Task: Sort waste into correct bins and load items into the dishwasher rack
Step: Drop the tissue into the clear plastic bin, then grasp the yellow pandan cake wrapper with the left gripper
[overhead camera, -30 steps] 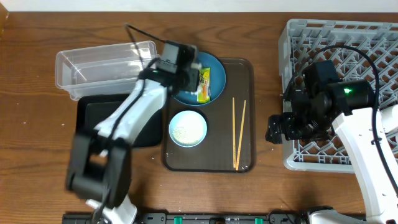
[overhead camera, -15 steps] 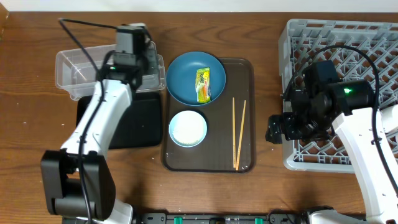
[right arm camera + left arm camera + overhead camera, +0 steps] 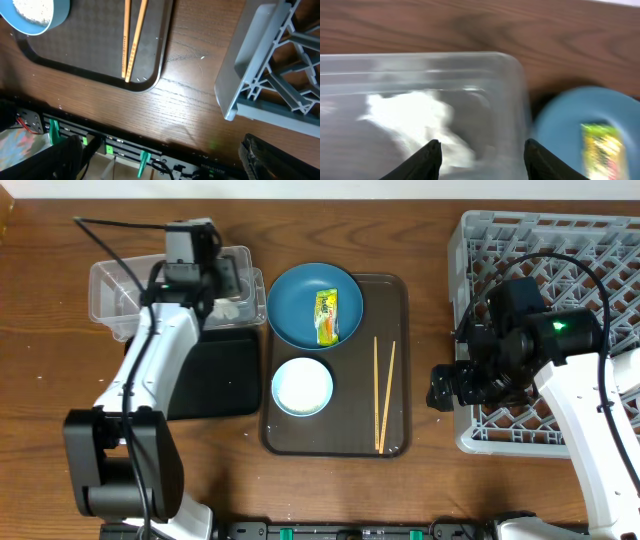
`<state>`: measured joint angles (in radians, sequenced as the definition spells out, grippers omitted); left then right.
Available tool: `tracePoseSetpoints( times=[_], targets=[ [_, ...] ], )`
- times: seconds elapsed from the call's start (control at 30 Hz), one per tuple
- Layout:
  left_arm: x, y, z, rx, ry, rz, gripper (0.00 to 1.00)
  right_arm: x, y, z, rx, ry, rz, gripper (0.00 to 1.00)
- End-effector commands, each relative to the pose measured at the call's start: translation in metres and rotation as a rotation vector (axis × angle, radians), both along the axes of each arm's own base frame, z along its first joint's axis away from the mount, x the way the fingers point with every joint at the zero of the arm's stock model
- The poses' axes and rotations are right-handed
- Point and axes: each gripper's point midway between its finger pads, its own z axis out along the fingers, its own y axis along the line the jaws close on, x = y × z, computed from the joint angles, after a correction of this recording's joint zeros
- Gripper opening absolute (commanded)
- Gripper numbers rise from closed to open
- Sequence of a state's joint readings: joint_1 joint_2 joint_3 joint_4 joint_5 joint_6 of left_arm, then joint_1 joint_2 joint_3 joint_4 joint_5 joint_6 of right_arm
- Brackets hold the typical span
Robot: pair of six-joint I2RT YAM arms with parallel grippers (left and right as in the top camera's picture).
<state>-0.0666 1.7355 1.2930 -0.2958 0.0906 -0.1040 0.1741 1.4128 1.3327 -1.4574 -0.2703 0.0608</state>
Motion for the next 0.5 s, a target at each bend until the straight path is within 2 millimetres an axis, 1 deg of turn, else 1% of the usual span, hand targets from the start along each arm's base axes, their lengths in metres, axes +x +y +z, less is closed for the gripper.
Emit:
tracePoseSetpoints(
  times=[0.0,0.07,0.2,0.23,0.33,0.47],
  targets=[
    [-0.011,-0.058,0.008,-0.072,-0.002,-0.158,0.56,-0.002,0.004,0.002,0.012,-0.004,-0.003,0.99],
    [-0.017,-0.081,0.000,-0.070,0.016,-0.208,0.56,-0.002,0.004,0.002,0.012,-0.003,-0.003,0.99],
    [-0.025,-0.118,-0.023,-0.064,0.058,-0.285,0.57,-0.002,0.004,0.002,0.012,-0.003,-0.003,0.99],
    [-0.026,-0.124,-0.030,-0.062,0.070,-0.298,0.60,-0.002,0.004,0.002,0.012,-0.003,-0.003,0.99],
    [-0.029,-0.141,-0.055,-0.055,0.111,-0.331,0.61,-0.002,0.004,0.002,0.012,-0.003,-0.003,0.99],
    [-0.033,-0.154,-0.085,-0.047,0.163,-0.354,0.61,-0.002,0.004,0.002,0.012,-0.003,-0.003,0.99]
  ],
)
